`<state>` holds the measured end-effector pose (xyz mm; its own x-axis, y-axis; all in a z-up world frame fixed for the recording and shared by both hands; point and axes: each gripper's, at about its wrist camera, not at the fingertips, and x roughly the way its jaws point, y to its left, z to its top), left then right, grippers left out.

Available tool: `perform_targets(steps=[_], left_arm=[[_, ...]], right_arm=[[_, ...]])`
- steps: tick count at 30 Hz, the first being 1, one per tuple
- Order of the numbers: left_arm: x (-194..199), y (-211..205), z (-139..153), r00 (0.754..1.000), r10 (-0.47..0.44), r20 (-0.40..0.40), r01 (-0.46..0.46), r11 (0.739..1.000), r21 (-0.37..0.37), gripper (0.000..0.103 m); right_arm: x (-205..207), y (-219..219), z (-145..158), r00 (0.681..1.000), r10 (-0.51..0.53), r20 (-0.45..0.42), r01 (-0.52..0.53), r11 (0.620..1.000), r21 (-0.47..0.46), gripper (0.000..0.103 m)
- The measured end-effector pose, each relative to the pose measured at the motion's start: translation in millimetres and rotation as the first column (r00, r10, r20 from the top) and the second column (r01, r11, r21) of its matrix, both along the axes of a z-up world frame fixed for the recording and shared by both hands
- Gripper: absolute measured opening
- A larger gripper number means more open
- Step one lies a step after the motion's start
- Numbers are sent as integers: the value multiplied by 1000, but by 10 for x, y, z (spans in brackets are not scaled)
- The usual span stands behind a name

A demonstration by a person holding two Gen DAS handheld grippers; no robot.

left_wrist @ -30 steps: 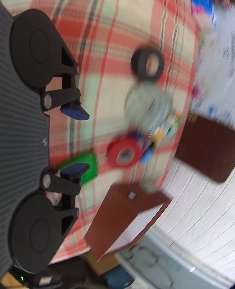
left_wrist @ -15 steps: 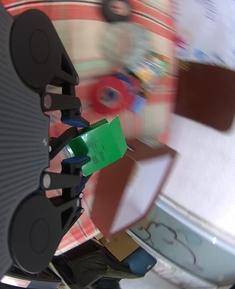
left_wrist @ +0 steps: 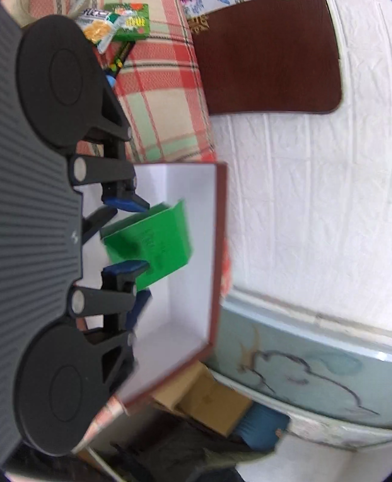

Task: Organize objects
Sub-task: 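Carry the green box into the brown box and open the right gripper, then grasp the red tape roll with the right gripper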

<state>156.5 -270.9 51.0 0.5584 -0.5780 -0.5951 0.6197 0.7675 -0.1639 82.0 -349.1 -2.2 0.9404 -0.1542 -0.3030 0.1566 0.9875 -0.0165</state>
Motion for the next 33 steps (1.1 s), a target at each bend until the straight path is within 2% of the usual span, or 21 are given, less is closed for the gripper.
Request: perform_targets(steps=[1,2,6,7,8,10,12,13,14,17,18,20,22,24,26,27,28,29,30,31,33], left_arm=[[19,-14,-53,1000,16,-11,-16,999,29,40],[22,30,-73,1000,16,-25,-16,1000,16,41],[-233,399,81,1000,4,-4,-4,994,-106,42],[-319,540,134,1000,4,8,-2,990,-144,43],[-404,692,168,1000,14,21,-10,984,-176,44],[-528,1046,190,996,81,44,-71,979,-193,44],[-591,1452,105,982,184,32,-177,971,-161,44],[-603,1682,26,971,239,7,-236,961,-142,44],[-609,1905,-76,955,296,-23,-297,948,-116,44],[-664,2488,-397,884,456,-101,-460,888,-15,42],[-710,2648,-487,864,488,-125,-491,871,1,42],[-811,2900,-618,835,526,-159,-531,847,17,42],[-873,3062,-706,817,547,-183,-551,834,29,42],[-915,3132,-754,811,550,-201,-557,830,26,42],[-894,3141,-788,810,544,-217,-555,832,13,42],[-901,3149,-807,812,540,-221,-552,834,9,42],[-928,3142,-800,815,535,-224,-548,837,6,42],[-951,3131,-793,817,531,-224,-544,839,4,43],[-962,3137,-792,821,525,-224,-538,843,0,43],[-964,3133,-794,825,519,-225,-534,846,-4,43],[-965,3144,-810,828,511,-233,-527,850,-11,43]], right_arm=[[-22,-7,-10,1000,-15,10,15,1000,8,74],[-76,-1,-5,999,-20,30,20,1000,18,75],[-444,116,-9,989,-47,142,46,999,17,76],[-571,172,-6,982,-57,178,55,998,15,78],[-676,216,6,975,-61,213,58,998,19,87],[-894,327,34,955,-49,293,41,999,32,102],[-1002,478,61,933,4,361,-11,1000,17,102],[-1048,605,73,930,46,365,-51,999,4,103],[-1044,703,79,934,100,344,-105,994,-5,103],[-991,1122,0,935,272,228,-268,962,-46,97],[-912,1238,-44,935,314,163,-307,949,-70,90],[-717,1472,-171,933,358,40,-352,929,-111,81],[-432,1567,-276,942,329,-67,-335,935,-118,79],[-114,1576,-399,936,305,-177,-324,941,-93,79],[118,1582,-484,939,262,-222,-291,951,-109,79],[181,1599,-513,935,258,-242,-294,947,-126,82],[177,1600,-543,928,278,-247,-313,943,-115,80],[197,1617,-549,916,307,-257,-340,936,-95,63],[168,1616,-536,896,347,-276,-376,925,-56,50],[109,1648,-501,894,345,-285,-372,927,-44,46],[-50,1734,-447,878,369,-304,-396,917,-33,18]])
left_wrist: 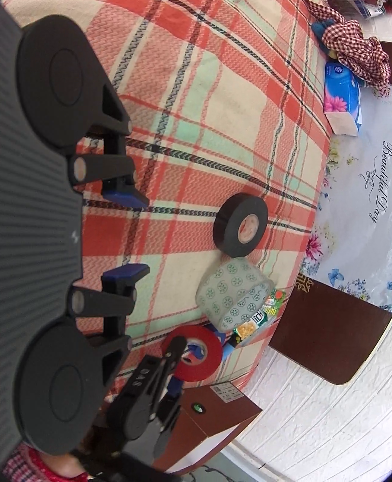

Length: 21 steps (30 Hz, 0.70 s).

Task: Organize objects
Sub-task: 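Grasp the red tape roll with the right gripper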

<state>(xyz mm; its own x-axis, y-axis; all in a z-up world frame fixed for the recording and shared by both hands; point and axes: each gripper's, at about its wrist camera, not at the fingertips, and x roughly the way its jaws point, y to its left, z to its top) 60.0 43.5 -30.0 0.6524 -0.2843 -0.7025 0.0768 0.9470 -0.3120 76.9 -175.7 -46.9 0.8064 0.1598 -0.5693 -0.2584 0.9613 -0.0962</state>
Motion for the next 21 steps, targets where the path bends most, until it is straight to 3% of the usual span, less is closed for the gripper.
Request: perform_targets(steps=[3,5,9,10,15,16,18,21], left_arm=[[14,23,-43,1000,-8,-10,7,1000,-16,43],[12,38,-53,1000,-3,-16,2,1000,-29,43],[-34,91,-32,1000,1,-1,-1,999,-43,44],[-43,114,-26,1000,6,0,-6,999,-46,44],[-71,206,38,1000,25,9,-24,997,-69,44],[-74,216,56,1000,25,14,-24,997,-74,44],[-78,223,103,1000,16,23,-14,996,-93,44],[-94,187,171,999,-5,44,9,995,-104,44]], right_arm=[[-234,108,11,998,44,-54,-41,997,58,20],[-431,140,36,996,85,-43,-81,993,81,21],[-733,270,35,981,192,-10,-192,981,20,45],[-780,311,22,979,203,-6,-203,979,-4,46],[-825,310,129,991,117,64,-115,993,-30,46],[-845,293,169,990,118,82,-117,993,-22,46],[-875,265,241,983,172,69,-175,984,42,58],[-928,242,263,969,240,53,-245,960,136,61]])
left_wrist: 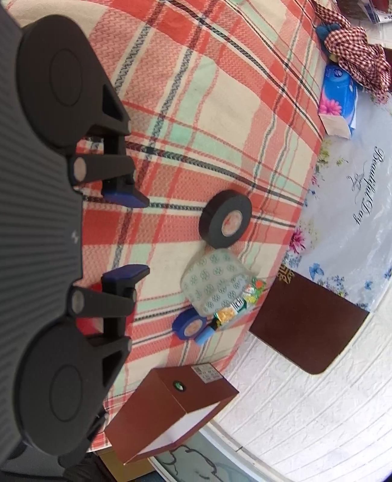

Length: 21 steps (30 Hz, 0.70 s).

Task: Organize objects
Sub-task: 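Grasp the red tape roll with the right gripper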

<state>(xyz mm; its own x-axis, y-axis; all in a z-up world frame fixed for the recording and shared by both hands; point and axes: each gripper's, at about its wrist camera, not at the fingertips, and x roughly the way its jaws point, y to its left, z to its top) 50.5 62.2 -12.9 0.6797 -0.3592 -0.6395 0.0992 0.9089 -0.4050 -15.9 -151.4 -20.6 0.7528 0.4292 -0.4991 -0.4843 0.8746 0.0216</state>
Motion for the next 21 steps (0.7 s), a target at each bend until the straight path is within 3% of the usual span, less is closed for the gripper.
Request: perform_targets(steps=[7,14,17,19,21], left_arm=[[42,-235,-29,992,-115,-51,114,993,-32,43],[135,-641,-61,959,-272,-80,272,962,-12,43],[192,-756,-154,951,-283,-125,287,958,16,44],[187,-777,-165,952,-285,-110,291,956,42,43],[217,-759,-207,952,-270,-145,280,959,46,32]], right_arm=[[45,-19,-146,994,-103,-26,101,993,-67,62],[101,-53,-275,990,-121,-71,114,989,-94,64],[152,-16,-320,990,-111,-86,102,989,-104,66],[208,22,-359,990,-110,-93,99,989,-114,67],[241,55,-385,991,-105,-88,95,989,-113,68]])
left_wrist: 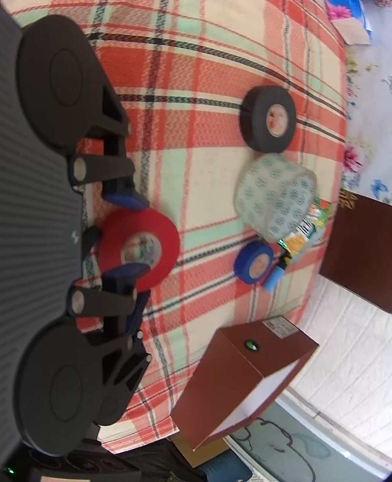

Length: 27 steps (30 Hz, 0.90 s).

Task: Organize objects
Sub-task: 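Grasp the red tape roll with the right gripper, then carry the red tape into the brown box and release it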

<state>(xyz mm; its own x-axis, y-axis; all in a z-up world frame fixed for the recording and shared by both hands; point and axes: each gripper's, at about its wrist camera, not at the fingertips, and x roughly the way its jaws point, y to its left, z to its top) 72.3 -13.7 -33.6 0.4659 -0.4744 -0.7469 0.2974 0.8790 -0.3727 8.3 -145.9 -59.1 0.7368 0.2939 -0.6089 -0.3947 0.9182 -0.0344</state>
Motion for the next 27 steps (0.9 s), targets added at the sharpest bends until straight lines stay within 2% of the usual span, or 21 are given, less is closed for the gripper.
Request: perform_targets(steps=[4,8,12,14,17,20,27], left_arm=[[13,83,-73,999,25,-43,-27,999,-45,32],[-20,27,-34,999,24,-23,-24,999,-32,30],[-38,-36,255,999,3,50,0,998,-70,16],[2,-138,452,995,-17,96,26,995,-92,15],[90,-488,715,983,-73,168,84,995,-60,15],[188,-928,930,963,-142,231,151,988,-22,15],[377,-2103,1212,895,-319,312,329,944,22,16]], right_arm=[[21,24,-26,1000,0,3,0,1000,1,70],[-13,14,-6,1000,-14,20,14,1000,7,69],[-106,-82,150,987,-76,140,75,997,13,69],[-121,-176,277,970,-117,211,114,993,23,69],[-108,-379,463,936,-177,305,179,984,22,69],[-24,-716,614,904,-241,353,245,969,36,69],[176,-1764,869,838,-414,356,414,907,78,69]])
